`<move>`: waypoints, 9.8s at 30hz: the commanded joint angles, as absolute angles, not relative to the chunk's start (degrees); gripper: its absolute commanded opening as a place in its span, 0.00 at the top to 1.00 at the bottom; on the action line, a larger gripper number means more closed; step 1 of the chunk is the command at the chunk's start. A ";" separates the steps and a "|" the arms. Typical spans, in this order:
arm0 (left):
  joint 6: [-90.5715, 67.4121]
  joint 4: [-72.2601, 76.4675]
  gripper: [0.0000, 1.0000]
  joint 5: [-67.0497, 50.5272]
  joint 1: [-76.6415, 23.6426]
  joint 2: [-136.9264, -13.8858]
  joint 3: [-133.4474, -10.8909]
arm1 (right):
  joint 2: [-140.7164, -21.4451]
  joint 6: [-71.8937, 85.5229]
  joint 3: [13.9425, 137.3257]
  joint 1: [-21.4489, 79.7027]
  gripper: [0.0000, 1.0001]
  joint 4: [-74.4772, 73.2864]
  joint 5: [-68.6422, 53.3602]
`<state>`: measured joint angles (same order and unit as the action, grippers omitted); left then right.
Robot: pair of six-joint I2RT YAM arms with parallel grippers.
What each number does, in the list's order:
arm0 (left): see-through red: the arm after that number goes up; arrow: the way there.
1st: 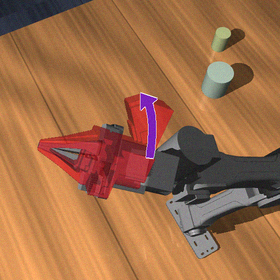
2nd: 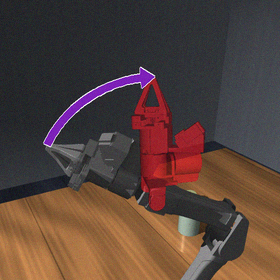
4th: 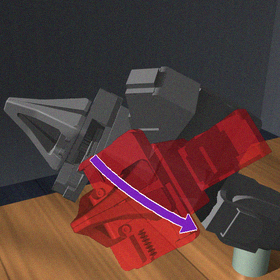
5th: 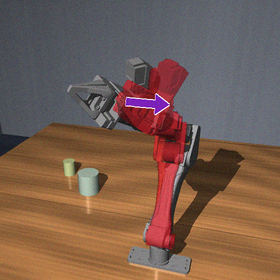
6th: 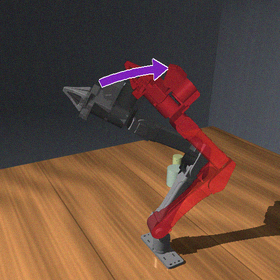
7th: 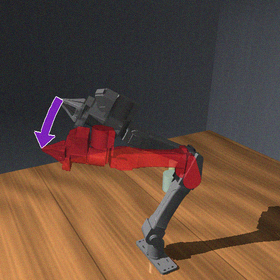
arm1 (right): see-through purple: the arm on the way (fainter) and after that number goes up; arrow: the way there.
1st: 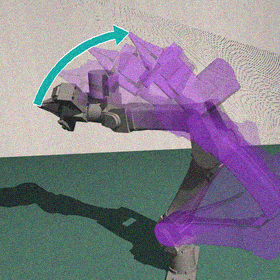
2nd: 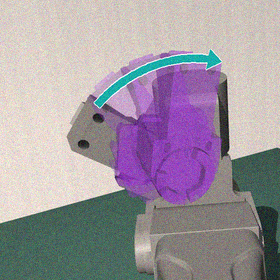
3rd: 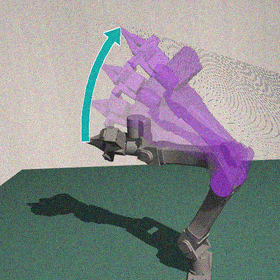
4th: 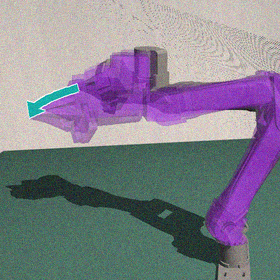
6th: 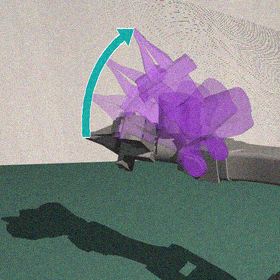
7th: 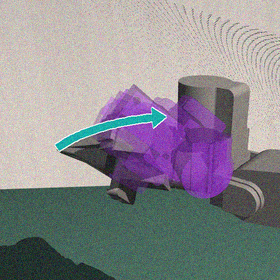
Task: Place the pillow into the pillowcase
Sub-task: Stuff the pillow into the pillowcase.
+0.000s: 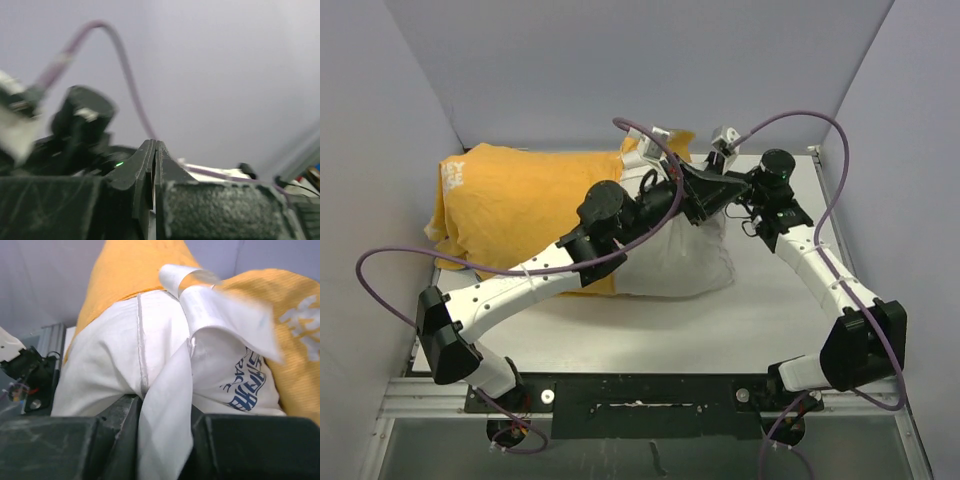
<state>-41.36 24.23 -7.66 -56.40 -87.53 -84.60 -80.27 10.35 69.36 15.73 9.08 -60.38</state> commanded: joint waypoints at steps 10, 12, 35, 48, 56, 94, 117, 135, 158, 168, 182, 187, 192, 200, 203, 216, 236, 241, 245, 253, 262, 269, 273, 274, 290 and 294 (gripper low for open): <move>-23.41 9.26 0.80 0.48 -56.92 -77.14 -83.38 | -74.01 -15.95 51.90 12.74 0.75 -5.28 -61.76; -16.58 -2.38 0.64 4.49 -56.45 -75.25 -84.07 | -73.37 -22.50 52.23 13.16 0.73 -11.21 -64.16; -6.75 -36.88 0.53 34.48 -55.86 -69.58 -76.10 | -73.61 -46.40 59.26 19.51 0.55 -34.55 -54.49; -10.11 -33.09 0.55 28.36 -55.19 -62.71 -78.09 | -74.26 -50.41 62.67 19.50 0.53 -40.63 -53.33; -10.17 -35.74 0.58 25.37 -51.29 -66.44 -77.91 | -73.89 -53.78 66.96 19.51 0.48 -47.57 -53.44; -5.58 -37.13 0.89 27.99 -47.19 -77.73 -82.78 | -81.57 -39.19 86.57 31.89 0.07 -41.98 -39.27; -21.73 -8.14 1.00 -19.02 -44.47 -73.90 -85.95 | -92.16 13.50 80.66 29.05 1.00 6.54 -64.44; -40.96 20.20 1.00 -23.03 -43.36 -77.76 -67.38 | -99.36 18.87 53.23 30.97 0.88 28.28 -39.48; -45.53 36.57 1.00 -17.07 -37.37 -76.62 -41.12 | -99.33 18.12 57.37 17.06 0.47 27.88 -65.53; -41.31 32.16 1.00 -20.31 -36.35 -77.60 -45.88 | -79.12 -46.84 81.08 12.27 0.01 -47.79 -66.79; -38.52 23.23 1.00 -22.71 -39.19 -75.51 -60.33 | -82.88 -31.19 60.68 27.95 0.28 -6.07 -32.97; -38.69 23.01 1.00 -24.33 -40.87 -83.20 -70.47 | -90.46 -6.63 63.74 18.83 0.96 8.94 -40.53; -39.99 24.99 0.91 -23.39 -42.29 -92.95 -76.03 | -92.74 1.73 58.63 16.89 0.87 14.44 -48.02; -25.21 9.12 0.30 -16.30 -42.28 -90.56 -82.69 | -92.48 -1.74 56.96 10.80 0.40 9.85 -57.25; -18.35 1.52 0.29 -12.90 -42.55 -83.03 -80.79 | -89.87 -5.18 58.84 8.25 0.24 5.99 -63.65; -38.27 3.77 0.36 17.19 -51.19 -51.26 -29.17 | -69.55 -38.58 57.86 8.08 0.02 -17.62 -68.83; -48.22 53.71 0.12 7.34 -41.92 -85.29 -24.01 | -72.42 -35.69 46.24 15.40 0.02 3.16 -40.32; -51.27 63.79 0.13 2.71 -40.21 -96.06 -27.98 | -70.64 -33.25 46.90 14.98 0.02 3.22 -42.47; -52.19 65.77 0.18 3.18 -39.99 -101.99 -32.31 | -70.73 -33.94 47.89 15.01 0.02 2.01 -42.24; -55.05 74.48 1.00 -1.46 -38.65 -110.41 -35.80 | -73.96 -42.56 53.94 16.48 0.02 0.69 -34.57; -50.68 65.96 1.00 -13.26 -40.98 -94.27 -31.93 | -93.66 -43.00 66.87 21.86 0.31 -4.34 -32.01; -47.37 51.10 1.00 -25.14 -43.68 -83.18 -40.97 | -98.88 -16.37 83.00 34.40 1.00 -5.00 -26.75; -48.45 49.91 1.00 -33.64 -44.26 -83.35 -48.36 | -102.26 0.82 85.18 36.53 1.00 -4.11 -26.17; -49.39 51.17 1.00 -35.08 -44.24 -83.85 -48.85 | -103.12 2.54 82.69 36.60 1.00 -2.68 -26.67; -38.11 26.74 0.45 -28.26 -49.34 -79.03 -48.24 | -89.46 -31.57 69.75 21.68 0.42 -25.72 -59.41; -31.94 2.32 0.36 -23.10 -53.36 -70.02 -52.75 | -86.28 -48.32 80.84 13.30 0.20 -45.50 -62.31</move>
<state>-40.95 22.44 -27.29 -50.41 -81.84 -45.54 -91.05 -29.82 71.90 19.27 -19.16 -51.64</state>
